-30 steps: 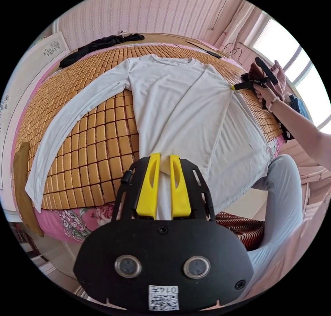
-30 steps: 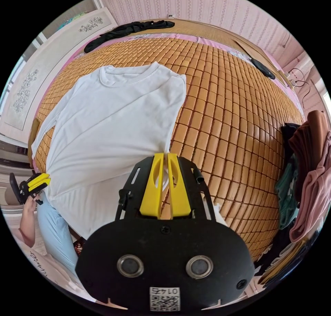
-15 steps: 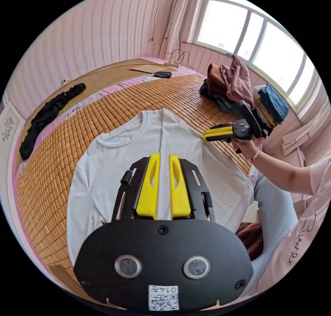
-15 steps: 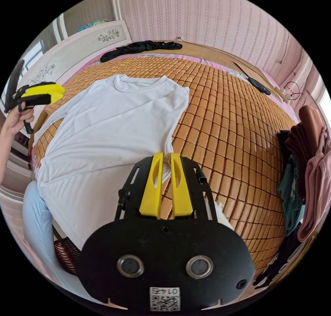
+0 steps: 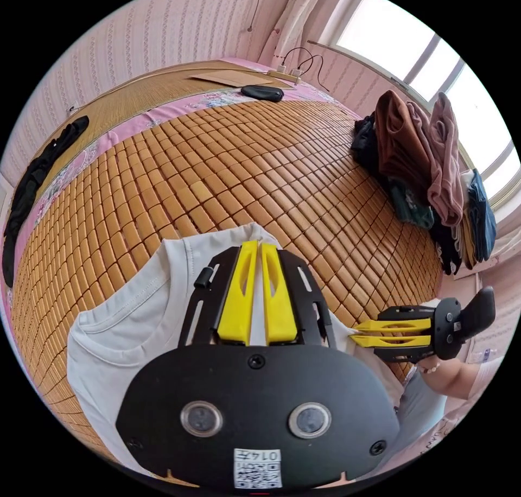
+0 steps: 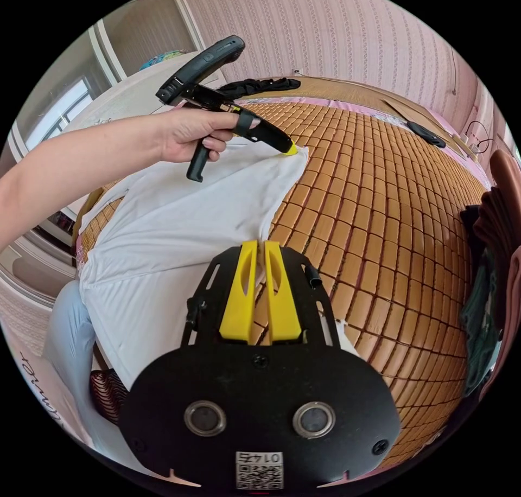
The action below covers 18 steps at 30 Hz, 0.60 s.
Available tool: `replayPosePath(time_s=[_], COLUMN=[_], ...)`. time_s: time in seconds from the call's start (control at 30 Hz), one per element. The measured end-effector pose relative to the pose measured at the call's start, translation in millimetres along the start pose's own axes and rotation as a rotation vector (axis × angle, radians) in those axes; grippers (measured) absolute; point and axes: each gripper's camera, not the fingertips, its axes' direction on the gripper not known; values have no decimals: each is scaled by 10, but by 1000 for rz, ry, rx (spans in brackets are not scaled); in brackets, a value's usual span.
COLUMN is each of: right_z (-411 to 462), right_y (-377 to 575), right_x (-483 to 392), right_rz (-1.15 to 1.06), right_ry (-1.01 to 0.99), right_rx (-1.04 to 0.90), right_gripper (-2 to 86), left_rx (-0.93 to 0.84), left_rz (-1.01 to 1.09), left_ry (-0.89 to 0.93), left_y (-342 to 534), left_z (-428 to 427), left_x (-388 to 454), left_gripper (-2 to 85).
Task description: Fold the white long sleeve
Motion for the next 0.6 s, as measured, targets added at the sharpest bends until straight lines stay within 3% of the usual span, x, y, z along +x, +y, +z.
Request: replayPosePath(time_s=[0.2,0.3,0.5,0.6], right_z=[111,179,251,222], right_y=[149,226,402,529], right_x=[207,307,398,397], right_rz=[26,44,43,40], right_ry=[-2,-35,55,151], right_rx=[7,11,-2,1], right_gripper=[3,7,25,29], left_rx=[16,25,113,219], left_rz=[122,76,128,108], left_ry=[-82,-67,-134,-169], left_y=[-109,-103,191,764], left_z=[143,61,-825,-1561], left_x=[229,171,13,-157], left_gripper=[-1,37,77,75])
